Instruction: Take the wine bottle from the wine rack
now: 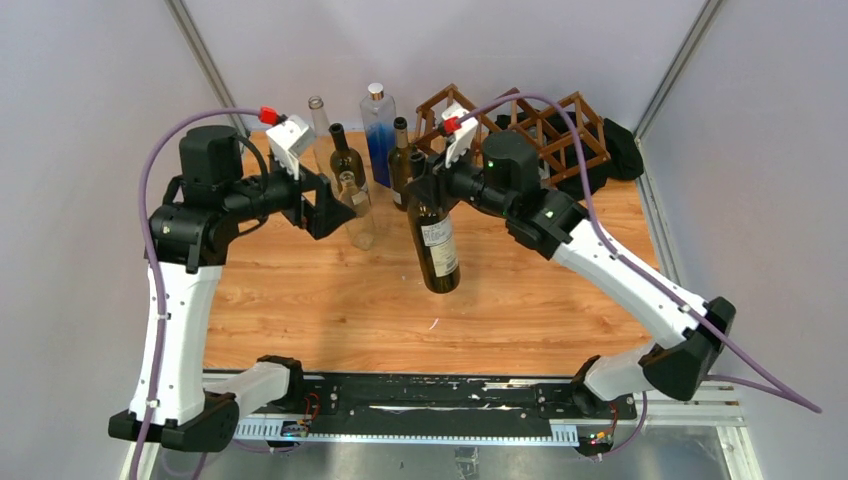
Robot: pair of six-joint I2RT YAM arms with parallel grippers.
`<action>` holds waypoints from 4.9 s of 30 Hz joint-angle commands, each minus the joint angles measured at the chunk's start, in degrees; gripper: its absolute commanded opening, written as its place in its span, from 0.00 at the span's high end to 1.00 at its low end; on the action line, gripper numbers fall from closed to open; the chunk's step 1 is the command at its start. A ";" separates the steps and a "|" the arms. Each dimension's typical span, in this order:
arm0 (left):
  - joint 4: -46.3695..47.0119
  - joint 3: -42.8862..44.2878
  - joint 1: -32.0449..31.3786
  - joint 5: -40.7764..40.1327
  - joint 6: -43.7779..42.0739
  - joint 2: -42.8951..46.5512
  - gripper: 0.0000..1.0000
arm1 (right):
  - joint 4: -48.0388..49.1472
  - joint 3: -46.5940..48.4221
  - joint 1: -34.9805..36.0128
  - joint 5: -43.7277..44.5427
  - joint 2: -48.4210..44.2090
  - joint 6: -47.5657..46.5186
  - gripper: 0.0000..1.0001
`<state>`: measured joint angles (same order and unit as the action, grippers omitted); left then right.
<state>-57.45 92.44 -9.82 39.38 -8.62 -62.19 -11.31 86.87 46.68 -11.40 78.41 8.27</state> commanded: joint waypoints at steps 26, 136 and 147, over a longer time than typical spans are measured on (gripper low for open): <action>-4.51 9.09 5.95 -6.39 -1.84 0.21 0.00 | 55.77 -0.78 -3.87 5.73 30.55 -4.54 1.00; -0.32 -3.68 5.96 -4.87 -5.65 4.69 0.00 | 17.07 -43.37 -41.39 -2.40 -7.95 23.60 1.00; -0.29 -8.05 5.89 2.06 -15.40 4.62 0.00 | 0.88 -48.33 -37.90 -11.17 -22.39 24.60 1.00</action>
<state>-58.37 85.69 -4.25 37.52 -18.17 -57.76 -10.61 38.22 6.98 -16.19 60.36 33.41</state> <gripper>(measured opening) 0.997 0.381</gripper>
